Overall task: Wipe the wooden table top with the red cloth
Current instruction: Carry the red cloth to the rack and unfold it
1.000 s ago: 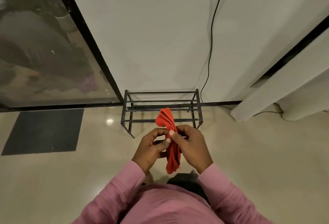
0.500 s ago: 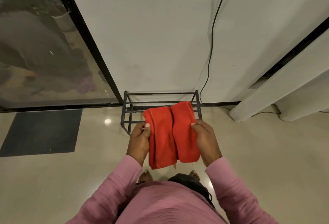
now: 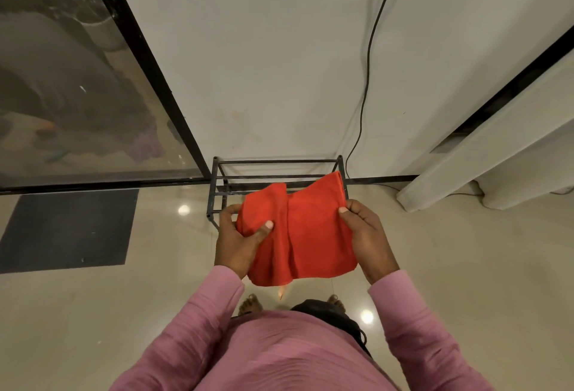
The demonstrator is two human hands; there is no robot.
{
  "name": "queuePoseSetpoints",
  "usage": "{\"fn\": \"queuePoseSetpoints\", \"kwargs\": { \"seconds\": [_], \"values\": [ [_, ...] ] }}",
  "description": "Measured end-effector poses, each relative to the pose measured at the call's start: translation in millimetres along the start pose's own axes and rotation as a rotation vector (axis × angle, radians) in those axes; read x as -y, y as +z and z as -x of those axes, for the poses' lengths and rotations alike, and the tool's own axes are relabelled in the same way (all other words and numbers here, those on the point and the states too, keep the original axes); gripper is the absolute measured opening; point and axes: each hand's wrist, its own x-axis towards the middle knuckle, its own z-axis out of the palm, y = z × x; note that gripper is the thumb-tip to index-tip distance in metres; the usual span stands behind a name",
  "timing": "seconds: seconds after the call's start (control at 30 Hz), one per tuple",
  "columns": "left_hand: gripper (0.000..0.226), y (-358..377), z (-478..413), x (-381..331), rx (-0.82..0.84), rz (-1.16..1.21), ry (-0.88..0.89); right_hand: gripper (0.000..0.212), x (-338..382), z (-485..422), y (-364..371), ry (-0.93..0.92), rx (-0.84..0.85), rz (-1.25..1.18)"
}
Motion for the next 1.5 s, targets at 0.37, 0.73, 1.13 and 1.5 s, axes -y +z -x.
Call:
{"fn": "queuePoseSetpoints", "kwargs": {
  "seconds": [0.37, 0.73, 1.13, 1.5],
  "values": [
    [0.013, -5, -12, 7, -0.07, 0.017, 0.06, 0.023, -6, 0, -8, -0.036, -0.018, -0.04],
    [0.008, -51, -49, 14, -0.371, 0.386, -0.218, 0.023, -12, -29, -62, 0.038, -0.298, -0.022],
    [0.016, 20, 12, -45, 0.439, 0.049, 0.061, 0.017, 20, -22, 8, -0.061, 0.136, 0.045],
    [0.042, 32, 22, -46, 0.684, -0.082, 0.228, 0.028, 30, -10, 19, -0.02, 0.173, -0.049]
  ]
}}
